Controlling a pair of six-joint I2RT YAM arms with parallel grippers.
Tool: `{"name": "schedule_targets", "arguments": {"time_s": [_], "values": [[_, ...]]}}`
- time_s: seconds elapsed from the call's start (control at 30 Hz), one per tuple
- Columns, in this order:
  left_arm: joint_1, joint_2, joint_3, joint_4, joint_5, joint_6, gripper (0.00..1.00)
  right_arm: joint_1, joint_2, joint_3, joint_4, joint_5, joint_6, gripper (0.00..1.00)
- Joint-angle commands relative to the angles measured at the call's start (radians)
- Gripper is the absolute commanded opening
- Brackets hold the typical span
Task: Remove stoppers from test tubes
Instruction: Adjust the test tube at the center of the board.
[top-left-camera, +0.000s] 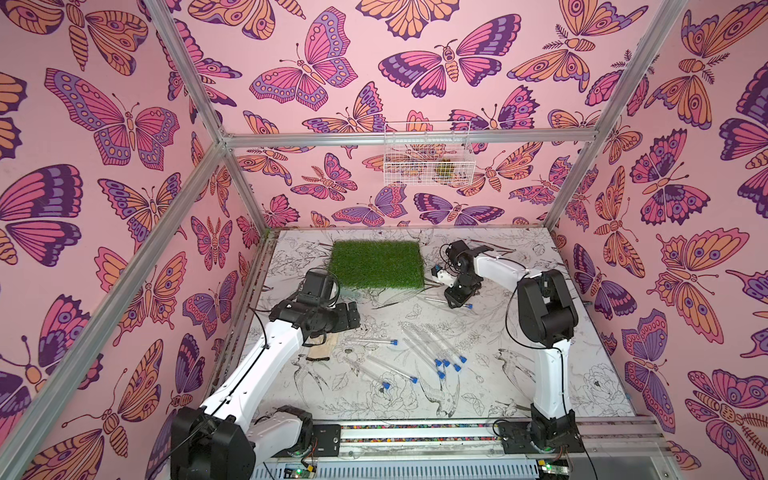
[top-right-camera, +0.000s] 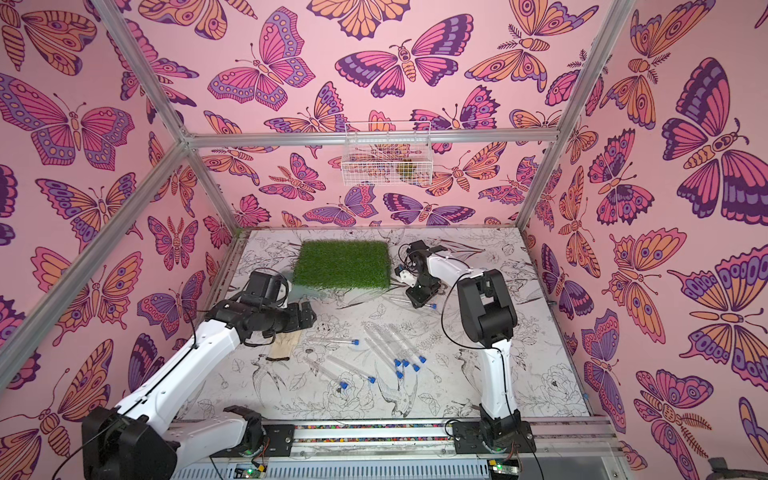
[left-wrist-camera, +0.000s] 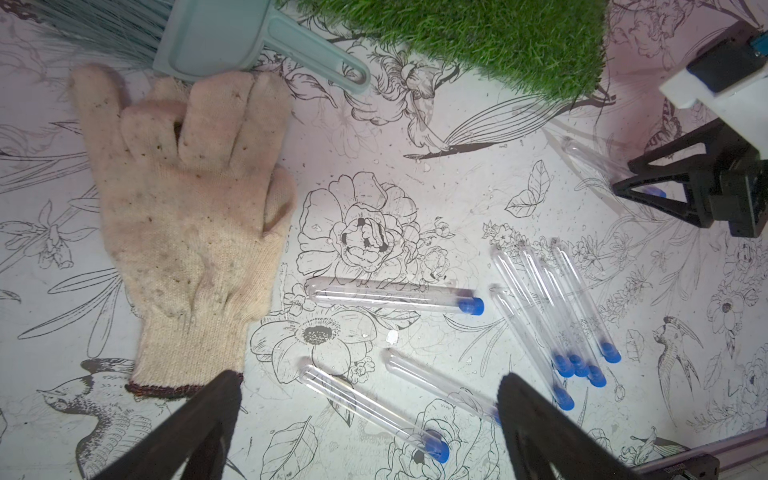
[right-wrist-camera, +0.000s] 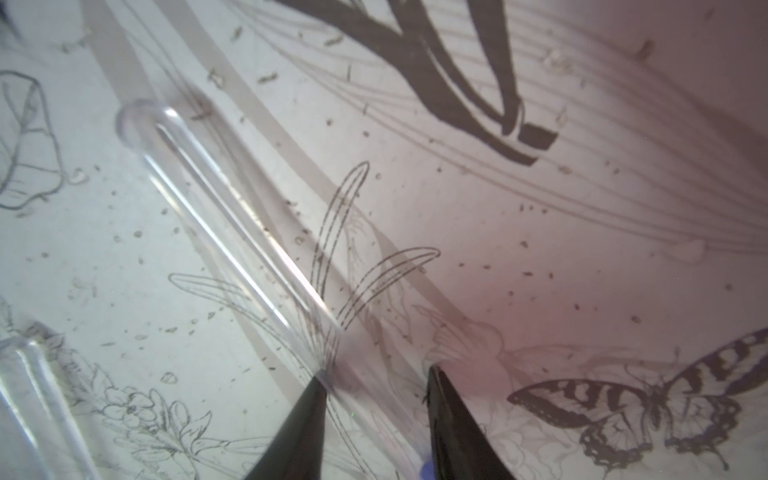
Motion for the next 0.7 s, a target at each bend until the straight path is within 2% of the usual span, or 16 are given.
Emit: {"name": "schedule_targets", "arguments": {"time_s": [0.0, 0.67], "values": [[0.007, -0.021, -0.017, -0.022, 0.008, -0.003, 0.98, 0.008, -0.027, -0.025, -0.021, 0.015, 0.017, 0.38], [0.009, -0.039, -0.036, -0.019, 0.004, -0.042, 0.98, 0.009, -0.092, -0.085, 0.016, -0.052, 0.059, 0.24]]}}
